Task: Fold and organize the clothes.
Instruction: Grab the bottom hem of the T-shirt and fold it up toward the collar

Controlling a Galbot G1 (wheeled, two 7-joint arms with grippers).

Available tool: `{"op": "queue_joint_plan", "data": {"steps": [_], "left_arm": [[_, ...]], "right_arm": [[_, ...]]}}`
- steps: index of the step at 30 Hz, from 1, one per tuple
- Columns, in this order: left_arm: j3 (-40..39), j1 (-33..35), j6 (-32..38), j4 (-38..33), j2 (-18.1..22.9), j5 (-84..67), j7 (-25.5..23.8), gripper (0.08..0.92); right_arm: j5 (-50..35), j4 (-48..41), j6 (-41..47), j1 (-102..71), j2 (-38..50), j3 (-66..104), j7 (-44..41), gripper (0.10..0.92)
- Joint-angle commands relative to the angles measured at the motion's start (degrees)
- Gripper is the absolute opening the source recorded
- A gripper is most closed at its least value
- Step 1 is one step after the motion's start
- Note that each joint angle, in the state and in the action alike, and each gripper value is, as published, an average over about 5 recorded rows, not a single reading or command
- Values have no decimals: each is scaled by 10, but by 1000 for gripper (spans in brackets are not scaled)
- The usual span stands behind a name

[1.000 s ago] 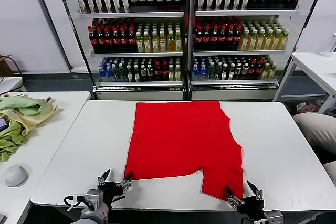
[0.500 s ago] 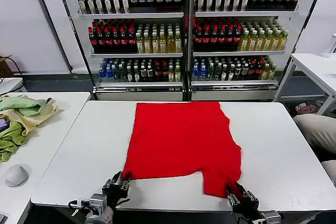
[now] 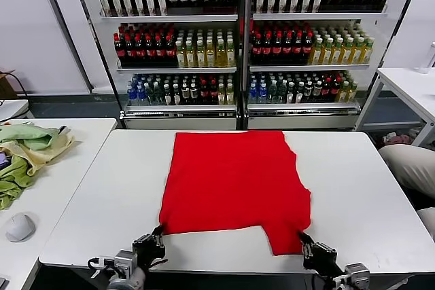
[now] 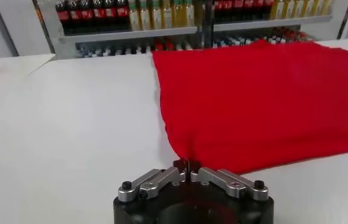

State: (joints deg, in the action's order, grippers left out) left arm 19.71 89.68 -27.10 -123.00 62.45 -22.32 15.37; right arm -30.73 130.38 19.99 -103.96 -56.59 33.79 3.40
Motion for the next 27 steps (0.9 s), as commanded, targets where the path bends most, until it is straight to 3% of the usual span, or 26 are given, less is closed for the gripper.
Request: {"op": "queue_joint_plan", "data": {"steps": [1,8,12,16,20,27], "left_arm": [[37,72,7,-89,-52,-12,-3,85],[74,236,-9,-212,-87,6,31,85],[93,250,-22,-260,-96,11,44,85],[112,179,-20,-220,-101,-10,34,85],[108,57,6,-116,-100,-60,-5,85],[56,-115,12,47,-47,-108,-38,85]], "right_arm": [[4,112,10,-121,27,44,-18,138],[5,155,16,-132,40,64,-8,138],[-16,141,34,-45,43,46,9,138],[-28,82,49,70,46,8,26,138],[-29,21,60,163,42,-44,42,138],[-24,-43,63,221,27,-69,52,138]]}}
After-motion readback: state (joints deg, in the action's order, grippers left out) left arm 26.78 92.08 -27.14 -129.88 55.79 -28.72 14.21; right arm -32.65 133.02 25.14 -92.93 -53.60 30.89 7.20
